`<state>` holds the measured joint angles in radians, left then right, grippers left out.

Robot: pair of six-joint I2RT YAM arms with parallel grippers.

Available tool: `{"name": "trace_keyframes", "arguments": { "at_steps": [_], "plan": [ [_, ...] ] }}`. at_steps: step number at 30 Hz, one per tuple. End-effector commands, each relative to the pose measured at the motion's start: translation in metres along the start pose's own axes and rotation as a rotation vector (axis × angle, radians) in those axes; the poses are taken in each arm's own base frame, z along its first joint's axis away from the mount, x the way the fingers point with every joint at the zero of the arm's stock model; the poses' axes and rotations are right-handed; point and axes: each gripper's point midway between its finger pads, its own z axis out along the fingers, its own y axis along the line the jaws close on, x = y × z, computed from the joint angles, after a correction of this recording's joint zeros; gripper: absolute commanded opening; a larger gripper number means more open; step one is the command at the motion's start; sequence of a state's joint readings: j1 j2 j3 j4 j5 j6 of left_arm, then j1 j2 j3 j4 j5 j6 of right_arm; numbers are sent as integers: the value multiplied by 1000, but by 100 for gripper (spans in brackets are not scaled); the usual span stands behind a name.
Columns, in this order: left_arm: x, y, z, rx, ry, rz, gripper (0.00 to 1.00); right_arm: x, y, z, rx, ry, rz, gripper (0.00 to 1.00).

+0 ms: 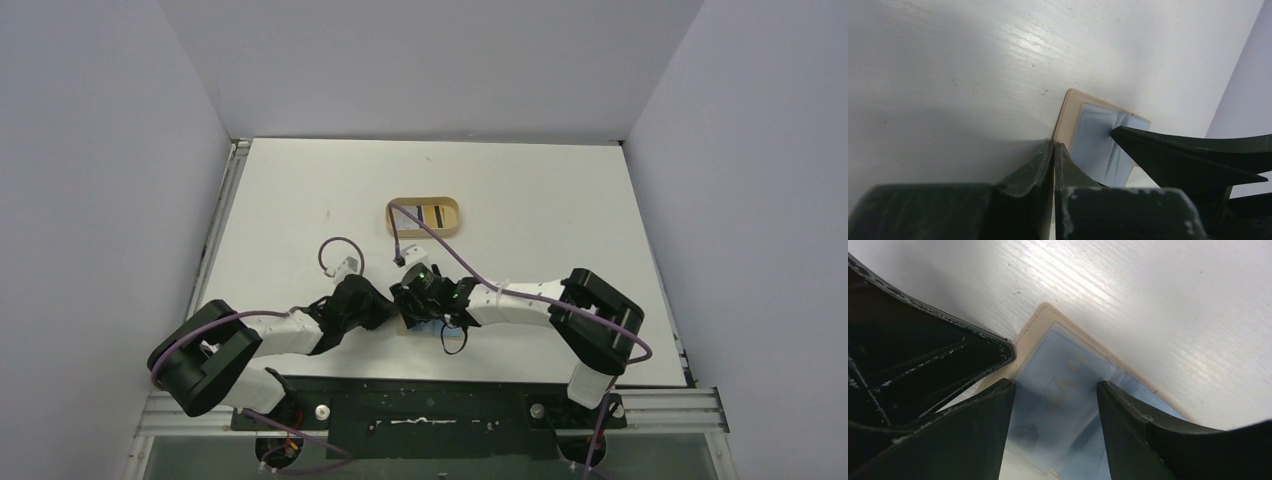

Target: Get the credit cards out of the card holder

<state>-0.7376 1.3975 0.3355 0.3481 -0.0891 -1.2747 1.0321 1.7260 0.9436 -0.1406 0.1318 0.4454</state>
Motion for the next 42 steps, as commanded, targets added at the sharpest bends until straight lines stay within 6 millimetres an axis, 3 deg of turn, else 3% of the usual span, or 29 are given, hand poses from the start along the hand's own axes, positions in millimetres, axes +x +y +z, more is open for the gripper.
{"name": "trace_keyframes", "arguments": {
  "at_steps": [1, 17, 23, 29, 31, 36, 39, 42],
  "plan": [
    [-2, 9, -1, -27, -8, 19, 0, -4, 0, -4, 9, -40, 29, 62],
    [-5, 12, -3, -38, -19, 34, 0, 21, -29, -36, 89, -3, 33, 62],
    [-8, 12, -6, -48, -30, 62, 0, 25, -53, -58, 150, -8, 62, 64],
    [-8, 13, -4, -58, -27, 86, 0, 24, -91, -85, 239, -8, 113, 66],
    [-6, 13, -3, -56, -15, 97, 0, 16, -99, -98, 237, -24, 146, 66],
    [-2, 15, -1, -64, -2, 111, 0, -29, -100, -139, 233, -95, 154, 65],
    [-2, 14, 0, -64, -6, 115, 0, -54, -84, -150, 196, -134, 143, 65],
    [-1, 10, 0, -56, 1, 126, 0, -66, -60, -144, 153, -149, 116, 64]
  ]
}}
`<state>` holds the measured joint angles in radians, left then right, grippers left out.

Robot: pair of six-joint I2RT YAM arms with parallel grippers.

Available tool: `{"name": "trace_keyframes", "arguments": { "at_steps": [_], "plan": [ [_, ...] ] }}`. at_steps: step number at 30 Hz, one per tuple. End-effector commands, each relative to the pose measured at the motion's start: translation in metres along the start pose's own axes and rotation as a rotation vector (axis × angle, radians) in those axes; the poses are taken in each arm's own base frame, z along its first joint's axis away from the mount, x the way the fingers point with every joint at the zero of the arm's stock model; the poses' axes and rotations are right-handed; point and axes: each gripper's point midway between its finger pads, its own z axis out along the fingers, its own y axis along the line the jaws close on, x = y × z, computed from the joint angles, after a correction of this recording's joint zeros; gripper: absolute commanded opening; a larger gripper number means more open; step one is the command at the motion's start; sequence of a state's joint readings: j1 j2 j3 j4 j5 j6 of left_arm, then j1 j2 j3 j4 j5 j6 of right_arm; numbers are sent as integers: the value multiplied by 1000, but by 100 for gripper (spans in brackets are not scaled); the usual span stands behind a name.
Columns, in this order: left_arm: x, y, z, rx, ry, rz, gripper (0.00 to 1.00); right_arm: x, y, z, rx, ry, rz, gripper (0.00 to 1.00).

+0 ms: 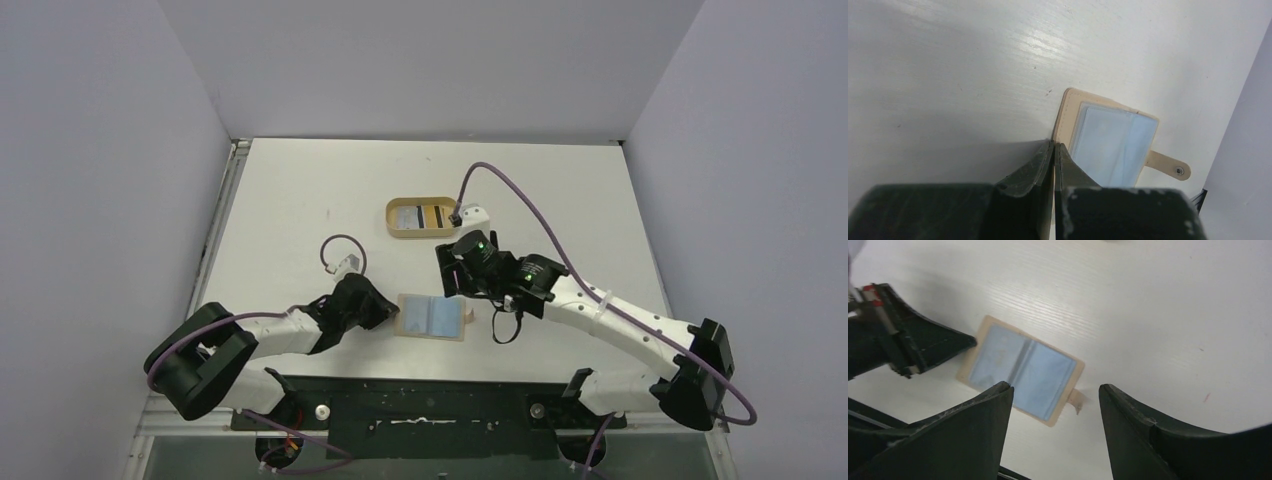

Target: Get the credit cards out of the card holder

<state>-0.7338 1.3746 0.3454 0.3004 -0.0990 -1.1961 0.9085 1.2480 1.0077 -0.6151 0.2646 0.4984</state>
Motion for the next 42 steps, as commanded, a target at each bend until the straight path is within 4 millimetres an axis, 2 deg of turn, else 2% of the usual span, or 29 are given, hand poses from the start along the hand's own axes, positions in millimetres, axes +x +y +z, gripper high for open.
{"name": "trace_keyframes", "arguments": {
  "at_steps": [1, 5, 12, 20, 30, 42],
  "plan": [
    [3, 5, 2, -38, 15, 57, 0, -16, 30, -3, -36, -25, -46, 64],
    [3, 5, 1, -46, 20, 85, 0, -9, 57, 24, -75, 2, -52, 64],
    [4, 2, 1, -29, 26, 90, 0, 16, 96, 69, -105, 63, -79, 62],
    [3, 1, -1, -25, 27, 116, 0, 33, 115, 93, -122, 98, -88, 59],
    [-1, 0, -3, -19, 11, 113, 0, 64, 109, 114, -64, 146, -117, 58],
    [-3, 6, -5, -36, -3, 108, 0, 86, 79, 98, 7, 168, -147, 57]
  ]
}}
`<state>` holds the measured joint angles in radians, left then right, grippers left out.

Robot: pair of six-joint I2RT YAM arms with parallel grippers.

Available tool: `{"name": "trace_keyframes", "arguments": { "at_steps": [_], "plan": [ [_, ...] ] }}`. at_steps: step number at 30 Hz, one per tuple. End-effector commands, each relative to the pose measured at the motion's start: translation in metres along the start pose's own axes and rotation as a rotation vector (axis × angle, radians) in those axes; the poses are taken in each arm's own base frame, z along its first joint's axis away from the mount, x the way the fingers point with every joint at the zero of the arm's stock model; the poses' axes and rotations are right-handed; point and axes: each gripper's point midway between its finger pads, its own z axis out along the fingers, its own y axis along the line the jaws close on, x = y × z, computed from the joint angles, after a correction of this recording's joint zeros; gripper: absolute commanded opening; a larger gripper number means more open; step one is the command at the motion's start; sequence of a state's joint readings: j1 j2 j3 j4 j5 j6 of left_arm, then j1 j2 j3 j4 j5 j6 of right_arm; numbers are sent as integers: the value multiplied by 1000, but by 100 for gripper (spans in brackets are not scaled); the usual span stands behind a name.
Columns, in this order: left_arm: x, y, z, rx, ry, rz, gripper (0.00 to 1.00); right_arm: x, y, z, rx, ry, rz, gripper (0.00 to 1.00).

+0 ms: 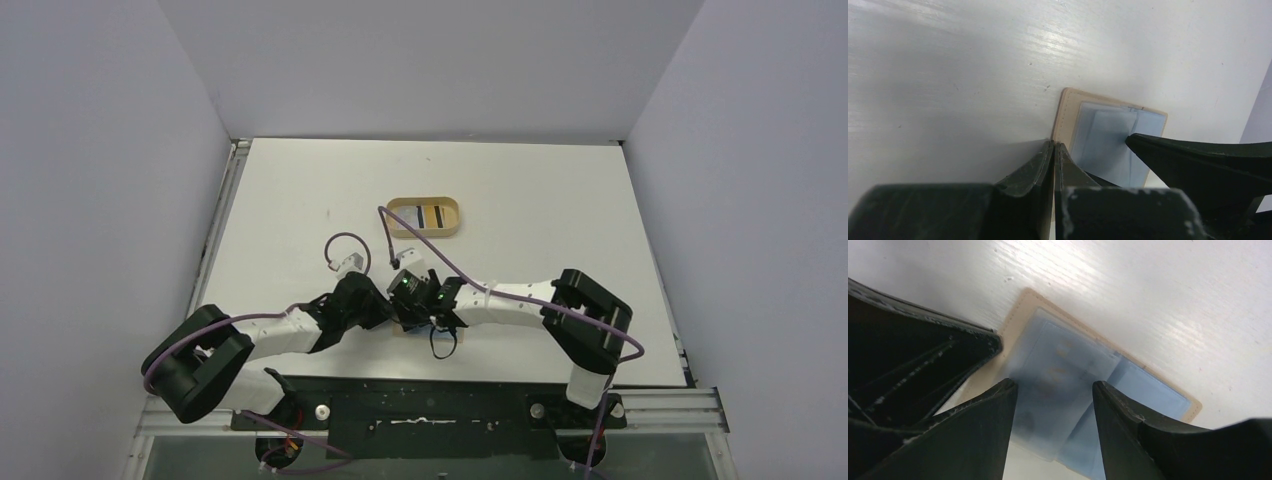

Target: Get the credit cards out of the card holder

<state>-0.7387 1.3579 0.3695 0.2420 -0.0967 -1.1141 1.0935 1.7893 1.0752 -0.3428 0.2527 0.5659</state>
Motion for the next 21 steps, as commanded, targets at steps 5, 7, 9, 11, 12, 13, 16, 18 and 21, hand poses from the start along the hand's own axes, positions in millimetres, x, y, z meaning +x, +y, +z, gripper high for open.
{"name": "trace_keyframes", "arguments": {
  "at_steps": [5, 7, 9, 11, 12, 13, 16, 18, 21],
  "plan": [
    [-3, 7, -3, -26, -17, 18, 0, 24, -28, -13, 76, 17, -3, 57],
    [-4, 8, -4, -30, -20, 17, 0, 29, -32, -14, 85, 23, -4, 57],
    [-5, 9, -5, -33, -23, 17, 0, 31, -37, -15, 99, 22, -5, 57],
    [-6, 10, -5, -35, -26, 14, 0, 34, -42, -17, 115, 25, -7, 58],
    [-6, 11, -6, -36, -27, 15, 0, 35, -45, -18, 123, 25, -7, 58],
    [-6, 11, -6, -35, -30, 14, 0, 35, -47, -19, 130, 24, -9, 58],
    [-7, 12, -8, -39, -35, 14, 0, 35, -56, -24, 163, 21, -20, 58],
    [-8, 12, -9, -42, -40, 15, 0, 35, -62, -27, 188, 19, -34, 58],
    [-10, 13, -11, -46, -46, 24, 0, 35, -73, -31, 239, 20, -59, 59]
  ]
}}
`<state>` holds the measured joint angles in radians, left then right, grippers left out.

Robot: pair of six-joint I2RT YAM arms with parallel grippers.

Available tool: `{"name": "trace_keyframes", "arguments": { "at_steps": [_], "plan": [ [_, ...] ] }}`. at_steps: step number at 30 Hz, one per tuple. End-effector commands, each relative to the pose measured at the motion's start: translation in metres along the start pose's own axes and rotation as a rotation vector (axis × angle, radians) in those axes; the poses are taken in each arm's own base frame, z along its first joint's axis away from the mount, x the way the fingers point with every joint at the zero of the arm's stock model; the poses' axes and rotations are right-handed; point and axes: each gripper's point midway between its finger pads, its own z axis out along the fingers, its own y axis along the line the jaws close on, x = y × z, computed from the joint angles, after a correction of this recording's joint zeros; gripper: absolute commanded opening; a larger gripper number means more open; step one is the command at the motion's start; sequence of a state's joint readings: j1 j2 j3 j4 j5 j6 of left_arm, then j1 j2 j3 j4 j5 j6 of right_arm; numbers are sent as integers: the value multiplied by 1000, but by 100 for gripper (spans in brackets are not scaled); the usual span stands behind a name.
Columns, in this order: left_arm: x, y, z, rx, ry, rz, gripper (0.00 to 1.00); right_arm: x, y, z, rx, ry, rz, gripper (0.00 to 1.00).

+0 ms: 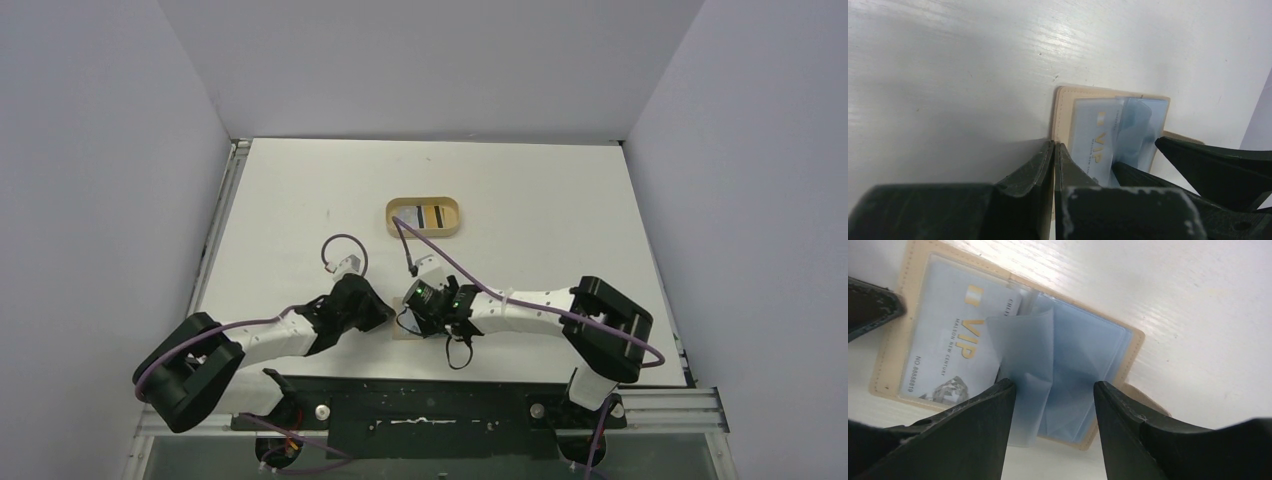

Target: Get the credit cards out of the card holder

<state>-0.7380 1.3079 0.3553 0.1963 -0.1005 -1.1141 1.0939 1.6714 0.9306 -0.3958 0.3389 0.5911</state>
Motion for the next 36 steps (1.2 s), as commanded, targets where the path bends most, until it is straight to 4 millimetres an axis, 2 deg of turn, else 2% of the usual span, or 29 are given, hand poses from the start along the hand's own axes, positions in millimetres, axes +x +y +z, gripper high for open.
{"name": "trace_keyframes", "arguments": {
  "at_steps": [1, 15, 22, 24, 25, 27, 29, 31, 32, 34, 36],
  "plan": [
    [-11, 8, -4, -37, -49, 26, 0, 4, -37, -10, 147, -1, -60, 59],
    [-21, -2, -12, -29, -72, 72, 0, -2, -100, -16, 316, 35, -45, 62],
    [-32, -12, -23, -29, -114, 140, 0, -25, -144, -29, 356, 23, 8, 66],
    [-31, -7, -25, -52, -106, 149, 0, -40, -135, -35, 248, -1, -4, 66],
    [-31, -6, -25, -54, -104, 151, 0, -52, -128, -44, 192, -33, -21, 66],
    [-31, -7, -25, -54, -101, 151, 0, -80, -96, -69, -22, -128, -37, 65],
    [-30, -5, -24, -58, -97, 152, 0, -108, -57, -103, -286, -237, -25, 66],
    [-29, -4, -22, -65, -94, 154, 0, -126, -23, -128, -549, -280, 30, 67],
    [-28, -4, -20, -67, -93, 155, 0, -136, -8, -134, -663, -291, 71, 67],
    [-27, -2, -18, -72, -91, 155, 0, -141, 18, -142, -849, -269, 133, 67],
    [-26, 1, -17, -82, -90, 154, 0, -141, 35, -140, -963, -258, 195, 67]
  ]
}}
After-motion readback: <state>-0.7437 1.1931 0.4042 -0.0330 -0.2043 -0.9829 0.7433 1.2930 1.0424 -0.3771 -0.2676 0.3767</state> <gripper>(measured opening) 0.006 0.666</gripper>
